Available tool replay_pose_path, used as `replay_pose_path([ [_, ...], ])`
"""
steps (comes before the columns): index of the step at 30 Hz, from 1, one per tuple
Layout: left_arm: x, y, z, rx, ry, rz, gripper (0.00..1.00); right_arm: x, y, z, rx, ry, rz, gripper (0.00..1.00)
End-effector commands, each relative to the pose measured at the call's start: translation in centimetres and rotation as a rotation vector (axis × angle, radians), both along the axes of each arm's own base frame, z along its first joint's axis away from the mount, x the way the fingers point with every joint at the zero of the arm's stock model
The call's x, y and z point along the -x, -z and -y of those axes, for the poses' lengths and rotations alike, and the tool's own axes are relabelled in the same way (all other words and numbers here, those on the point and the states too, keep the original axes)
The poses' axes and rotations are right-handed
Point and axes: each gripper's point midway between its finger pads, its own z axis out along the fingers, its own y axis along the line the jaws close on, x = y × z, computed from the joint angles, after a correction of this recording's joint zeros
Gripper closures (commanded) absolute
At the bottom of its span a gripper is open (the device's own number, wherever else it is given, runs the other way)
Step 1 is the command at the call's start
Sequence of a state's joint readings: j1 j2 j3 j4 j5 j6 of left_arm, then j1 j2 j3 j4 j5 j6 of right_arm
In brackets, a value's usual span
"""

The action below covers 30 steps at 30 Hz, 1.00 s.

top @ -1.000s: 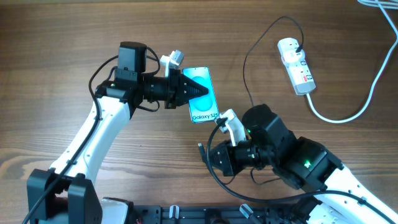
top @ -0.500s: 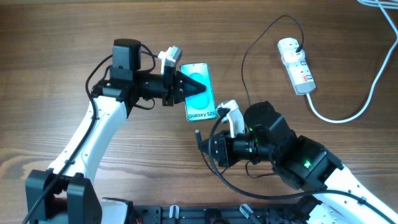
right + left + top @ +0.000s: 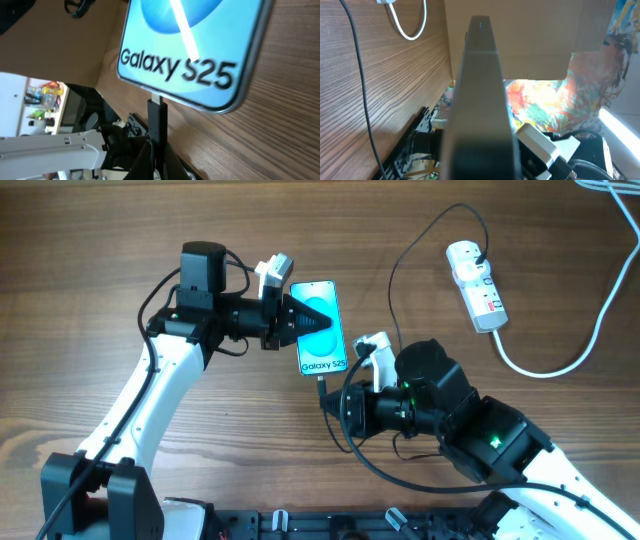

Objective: Plug charger to phone and switch on socket

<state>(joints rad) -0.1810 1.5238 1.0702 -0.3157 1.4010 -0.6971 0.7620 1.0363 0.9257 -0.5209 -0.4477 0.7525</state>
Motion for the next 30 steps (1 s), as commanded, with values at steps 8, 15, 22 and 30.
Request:
replay_pose_path([
  [8,0.54,-1.55,-0.18,0.038,0.028,0.071,0.96,-0.50,-0.86,-0.03,-0.025,0.027,-0.006,0.96],
  [15,0.39,-1.69,-0.19,0.041,0.028,0.097,0.96,0.16,-1.04,-0.32,-0.041,-0.010,-0.021,0.96],
  [22,0.39,-1.72,-0.19,0.043,0.029,0.098,0.96,-0.17,-0.96,-0.18,-0.035,0.011,-0.018,0.96],
  [30,0.43,-1.75,-0.19,0.045,0.031,0.099,0.96,-0.45,-1.14,-0.20,-0.042,0.025,-0.014,0.96],
])
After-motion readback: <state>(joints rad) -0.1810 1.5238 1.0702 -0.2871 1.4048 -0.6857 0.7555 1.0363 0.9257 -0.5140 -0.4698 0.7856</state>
